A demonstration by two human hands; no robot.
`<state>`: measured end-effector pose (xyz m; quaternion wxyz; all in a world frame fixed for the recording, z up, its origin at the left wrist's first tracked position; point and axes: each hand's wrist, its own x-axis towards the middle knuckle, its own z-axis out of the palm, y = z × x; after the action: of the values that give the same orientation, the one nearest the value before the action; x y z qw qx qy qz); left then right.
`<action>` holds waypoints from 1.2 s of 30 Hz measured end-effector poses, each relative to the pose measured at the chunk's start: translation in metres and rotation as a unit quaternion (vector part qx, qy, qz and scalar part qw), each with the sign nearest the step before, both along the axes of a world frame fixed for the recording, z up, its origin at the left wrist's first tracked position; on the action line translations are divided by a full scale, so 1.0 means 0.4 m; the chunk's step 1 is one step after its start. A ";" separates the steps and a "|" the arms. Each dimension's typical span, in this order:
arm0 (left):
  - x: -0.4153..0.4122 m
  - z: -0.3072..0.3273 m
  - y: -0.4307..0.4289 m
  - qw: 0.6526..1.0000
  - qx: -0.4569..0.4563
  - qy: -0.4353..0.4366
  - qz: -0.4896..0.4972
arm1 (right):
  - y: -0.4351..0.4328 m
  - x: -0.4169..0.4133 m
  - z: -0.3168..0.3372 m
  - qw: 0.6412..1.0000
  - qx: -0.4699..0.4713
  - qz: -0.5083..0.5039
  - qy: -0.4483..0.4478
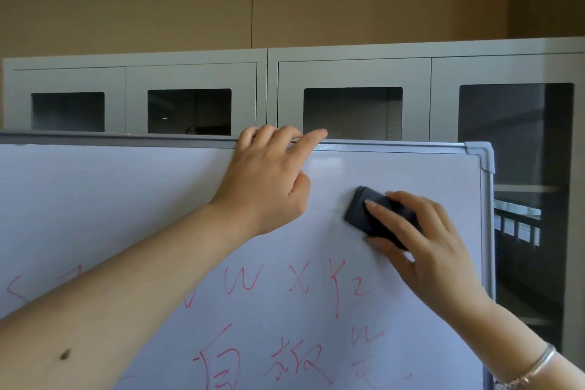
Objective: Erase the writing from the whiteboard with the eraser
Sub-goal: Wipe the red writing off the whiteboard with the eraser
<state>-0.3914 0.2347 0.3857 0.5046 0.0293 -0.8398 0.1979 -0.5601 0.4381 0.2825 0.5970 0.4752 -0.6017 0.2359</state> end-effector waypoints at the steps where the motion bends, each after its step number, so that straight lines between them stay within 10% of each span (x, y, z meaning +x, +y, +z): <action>1: 0.000 0.000 0.000 1.000 0.001 -0.001 -0.001 | 0.006 -0.003 0.005 0.999 -0.025 0.003 -0.020; 14: 0.000 -0.003 -0.005 1.000 -0.011 0.007 0.005 | 0.015 0.006 -0.035 0.998 -0.033 -0.021 -0.052; 20: 0.005 -0.001 -0.004 1.000 -0.004 -0.003 0.000 | 0.053 -0.022 0.000 0.962 -0.173 0.003 -0.213; 31: 0.032 0.012 -0.019 0.999 0.007 -0.038 -0.025 | -0.042 0.047 -0.108 1.000 0.022 0.000 -0.021; 36: 0.032 0.012 -0.008 0.999 0.018 -0.044 -0.021 | -0.012 0.037 -0.130 0.986 -0.086 -0.020 -0.141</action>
<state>-0.3785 0.2315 0.3905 0.4707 0.0121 -0.8651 0.1728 -0.5453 0.4332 0.2306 0.5494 0.3717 -0.6669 0.3396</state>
